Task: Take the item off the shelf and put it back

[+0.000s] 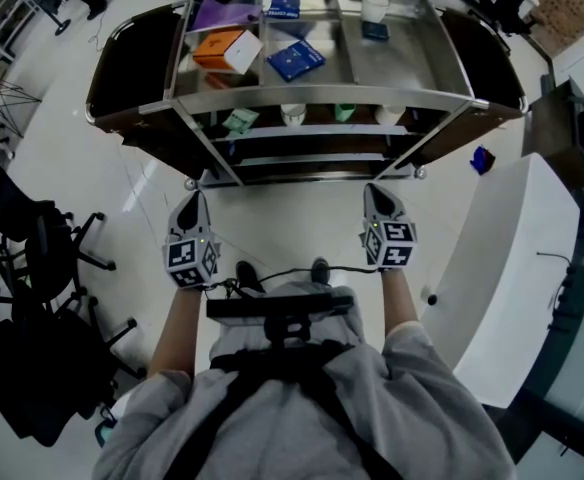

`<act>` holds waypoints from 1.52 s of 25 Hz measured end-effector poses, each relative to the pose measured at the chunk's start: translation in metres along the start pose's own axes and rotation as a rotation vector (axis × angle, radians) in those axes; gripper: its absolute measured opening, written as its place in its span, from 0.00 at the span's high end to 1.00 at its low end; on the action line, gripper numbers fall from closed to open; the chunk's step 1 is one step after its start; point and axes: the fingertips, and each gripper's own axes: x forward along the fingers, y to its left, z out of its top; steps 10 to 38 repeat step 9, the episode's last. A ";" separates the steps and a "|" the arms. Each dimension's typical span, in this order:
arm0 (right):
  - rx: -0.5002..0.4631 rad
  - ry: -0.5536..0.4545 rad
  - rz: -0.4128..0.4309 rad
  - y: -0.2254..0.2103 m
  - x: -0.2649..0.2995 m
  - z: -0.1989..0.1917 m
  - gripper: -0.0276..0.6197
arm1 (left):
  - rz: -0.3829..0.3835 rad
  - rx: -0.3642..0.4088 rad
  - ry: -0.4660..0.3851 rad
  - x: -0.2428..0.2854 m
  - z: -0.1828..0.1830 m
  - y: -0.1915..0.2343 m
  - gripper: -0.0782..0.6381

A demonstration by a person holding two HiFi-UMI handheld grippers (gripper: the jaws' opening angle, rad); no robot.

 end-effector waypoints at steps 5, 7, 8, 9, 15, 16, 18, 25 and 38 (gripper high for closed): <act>-0.006 0.003 0.008 0.000 0.002 0.000 0.95 | -0.002 0.016 0.007 -0.001 -0.002 -0.001 0.88; -0.008 0.006 0.010 0.000 0.001 -0.001 0.95 | -0.002 0.013 0.006 -0.001 -0.003 -0.002 0.88; -0.009 0.007 0.011 0.000 0.001 -0.002 0.95 | -0.002 0.012 0.006 -0.001 -0.004 -0.002 0.88; -0.010 0.009 0.012 0.000 0.001 -0.002 0.95 | -0.002 0.011 0.006 -0.001 -0.005 -0.002 0.88; -0.010 0.009 0.012 0.000 0.001 -0.002 0.95 | -0.002 0.011 0.006 -0.001 -0.005 -0.002 0.88; -0.010 0.009 0.012 0.000 0.001 -0.002 0.95 | -0.002 0.011 0.006 -0.001 -0.005 -0.002 0.88; -0.010 0.009 0.012 0.000 0.001 -0.002 0.95 | -0.002 0.011 0.006 -0.001 -0.005 -0.002 0.88; -0.010 0.009 0.012 0.000 0.001 -0.002 0.95 | -0.002 0.011 0.006 -0.001 -0.005 -0.002 0.88; -0.010 0.009 0.012 0.000 0.001 -0.002 0.95 | -0.002 0.011 0.006 -0.001 -0.005 -0.002 0.88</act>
